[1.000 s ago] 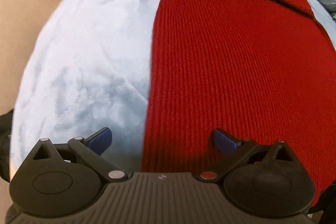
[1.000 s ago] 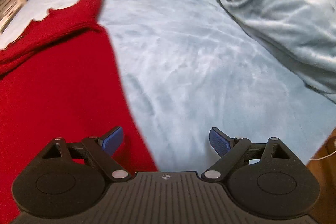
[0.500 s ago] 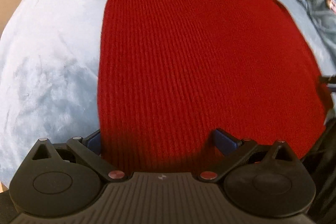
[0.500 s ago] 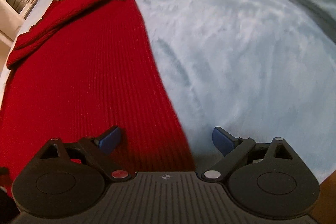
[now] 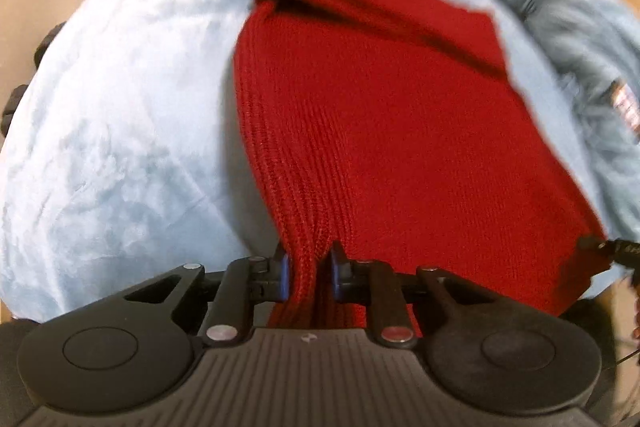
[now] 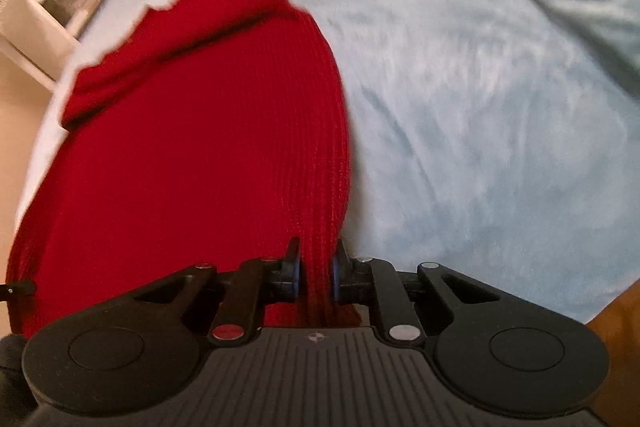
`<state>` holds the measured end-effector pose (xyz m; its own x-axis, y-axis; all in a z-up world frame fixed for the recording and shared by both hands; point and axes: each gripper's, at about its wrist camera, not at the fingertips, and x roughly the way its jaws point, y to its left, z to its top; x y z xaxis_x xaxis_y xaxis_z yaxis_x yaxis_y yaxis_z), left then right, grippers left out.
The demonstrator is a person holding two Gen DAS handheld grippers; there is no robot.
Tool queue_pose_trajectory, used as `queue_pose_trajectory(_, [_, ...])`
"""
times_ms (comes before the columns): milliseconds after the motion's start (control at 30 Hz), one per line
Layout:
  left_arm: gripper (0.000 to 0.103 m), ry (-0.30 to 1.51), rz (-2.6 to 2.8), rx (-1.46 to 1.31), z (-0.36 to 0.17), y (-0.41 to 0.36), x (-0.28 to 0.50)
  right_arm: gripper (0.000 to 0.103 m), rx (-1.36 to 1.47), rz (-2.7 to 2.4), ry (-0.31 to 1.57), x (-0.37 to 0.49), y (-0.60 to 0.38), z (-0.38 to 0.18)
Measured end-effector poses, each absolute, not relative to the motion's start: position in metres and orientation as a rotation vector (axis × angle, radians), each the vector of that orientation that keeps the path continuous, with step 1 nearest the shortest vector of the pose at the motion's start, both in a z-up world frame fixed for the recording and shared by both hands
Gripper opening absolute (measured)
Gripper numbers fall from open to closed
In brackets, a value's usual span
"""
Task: Fold small clothes
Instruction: 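Grasp the cardigan's side edge with both grippers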
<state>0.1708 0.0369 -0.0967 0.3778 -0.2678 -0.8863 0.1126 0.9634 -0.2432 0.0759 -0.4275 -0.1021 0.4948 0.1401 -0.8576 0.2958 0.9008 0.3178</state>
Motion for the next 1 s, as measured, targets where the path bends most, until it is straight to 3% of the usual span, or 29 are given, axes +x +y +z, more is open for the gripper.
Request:
queue_pose_trajectory(267, [0.013, 1.083, -0.318, -0.179, -0.056, 0.056, 0.140, 0.012, 0.512, -0.059, 0.904, 0.049, -0.425, -0.045])
queue_pose_trajectory(667, [0.007, 1.108, -0.321, -0.199, -0.071, 0.081, 0.082, 0.008, 0.583, -0.075, 0.937, -0.047, -0.422, -0.066])
queue_pose_trajectory(1000, [0.007, 1.150, -0.294, -0.240, -0.079, 0.089, 0.091, 0.007, 0.605, -0.079, 0.973, -0.043, -0.418, -0.075])
